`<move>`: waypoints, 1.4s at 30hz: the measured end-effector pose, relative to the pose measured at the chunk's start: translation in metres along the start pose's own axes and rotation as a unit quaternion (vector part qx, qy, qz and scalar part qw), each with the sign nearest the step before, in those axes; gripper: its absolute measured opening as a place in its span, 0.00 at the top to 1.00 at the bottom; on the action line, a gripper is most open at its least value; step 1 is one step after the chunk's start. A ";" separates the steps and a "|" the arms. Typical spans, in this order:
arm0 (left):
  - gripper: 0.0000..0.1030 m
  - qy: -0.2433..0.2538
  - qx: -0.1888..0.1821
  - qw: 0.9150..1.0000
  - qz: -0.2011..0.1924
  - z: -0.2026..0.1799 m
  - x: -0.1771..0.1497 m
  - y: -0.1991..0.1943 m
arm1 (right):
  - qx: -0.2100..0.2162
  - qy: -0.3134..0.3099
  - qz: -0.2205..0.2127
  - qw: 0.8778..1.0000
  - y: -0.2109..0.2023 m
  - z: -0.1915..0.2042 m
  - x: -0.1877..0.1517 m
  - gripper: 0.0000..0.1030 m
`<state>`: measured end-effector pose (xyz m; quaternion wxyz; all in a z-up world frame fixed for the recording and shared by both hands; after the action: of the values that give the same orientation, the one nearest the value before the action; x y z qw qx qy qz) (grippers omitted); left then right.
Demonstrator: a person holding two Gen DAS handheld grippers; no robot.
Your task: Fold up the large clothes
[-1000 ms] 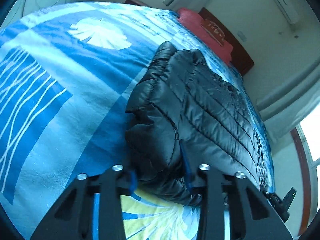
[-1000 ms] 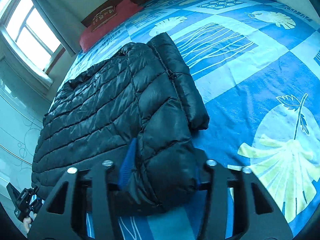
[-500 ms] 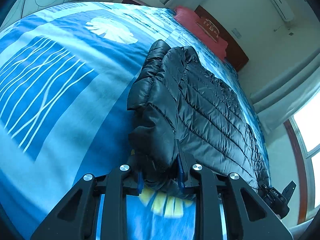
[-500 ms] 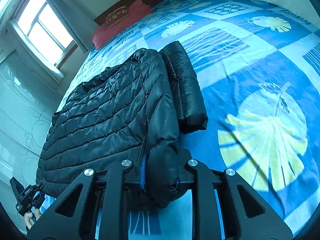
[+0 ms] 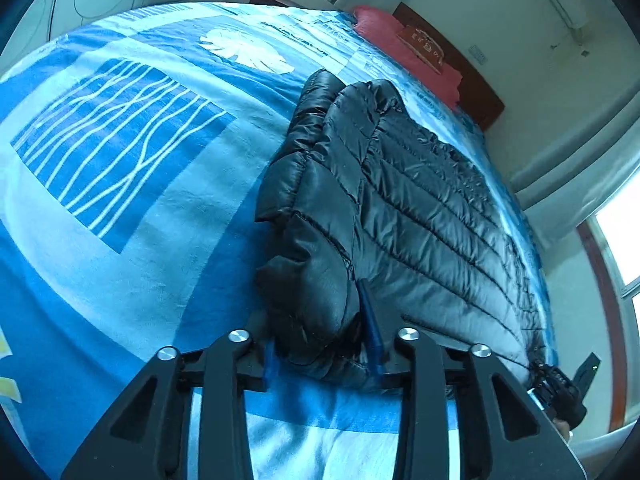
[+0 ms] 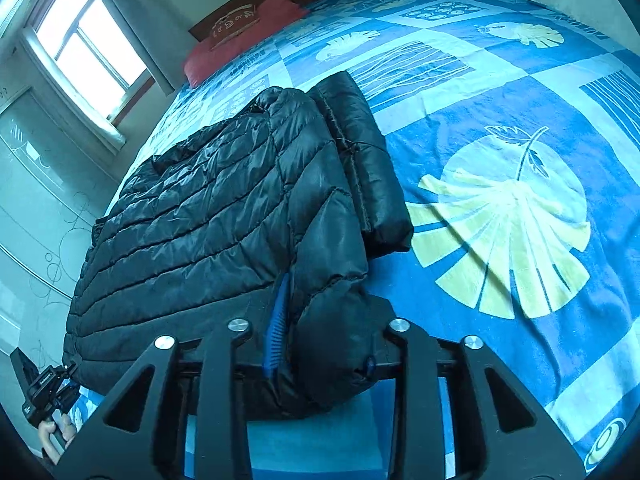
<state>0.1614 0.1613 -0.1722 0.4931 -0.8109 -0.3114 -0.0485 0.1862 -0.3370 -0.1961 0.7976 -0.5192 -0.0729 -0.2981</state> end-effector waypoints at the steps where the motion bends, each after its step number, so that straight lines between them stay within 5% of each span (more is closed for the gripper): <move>1: 0.57 0.001 0.007 1.000 0.000 0.001 0.000 0.000 | -0.001 0.006 -0.002 1.000 -0.002 -0.002 -0.001 0.61; 5: 0.47 -0.002 0.025 1.000 -0.006 0.006 -0.004 -0.006 | 0.001 0.016 -0.009 1.000 -0.007 -0.010 -0.004 0.51; 12: 0.41 0.001 0.040 0.999 -0.009 0.013 -0.011 -0.017 | -0.002 0.022 -0.016 1.000 -0.020 -0.015 -0.010 0.50; 23: 0.37 0.045 0.088 0.995 -0.013 0.013 -0.013 -0.038 | -0.074 -0.018 -0.041 0.996 -0.052 -0.004 -0.012 0.50; 29: 0.37 0.043 0.123 0.991 -0.023 0.033 -0.005 -0.053 | -0.088 -0.067 -0.058 0.992 -0.064 0.039 -0.008 0.52; 34: 0.37 0.051 0.107 0.993 -0.023 0.035 0.015 -0.052 | -0.055 -0.125 -0.014 0.991 -0.028 0.101 -0.009 0.53; 37: 0.35 0.071 0.095 0.993 -0.018 0.025 0.030 -0.044 | -0.038 -0.163 0.014 0.986 0.002 0.145 -0.006 0.62; 42: 0.28 0.089 0.074 0.993 -0.012 0.007 0.054 -0.026 | -0.014 -0.206 0.020 0.978 0.038 0.218 0.012 0.63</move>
<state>0.1886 0.2005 -0.1347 0.5770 -0.7607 -0.2788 -0.1036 0.2595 -0.1415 -0.1228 0.7637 -0.5821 -0.2214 -0.1698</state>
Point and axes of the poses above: each gripper's, at about its wrist camera, not at the fingertips, and y roughly the way its jaws point, z to its left, x to its top, the point moved 5 cm from there along y, roughly the way its jaws point, and after that the axes turned 6 degrees about z, right-handed, at the moved point
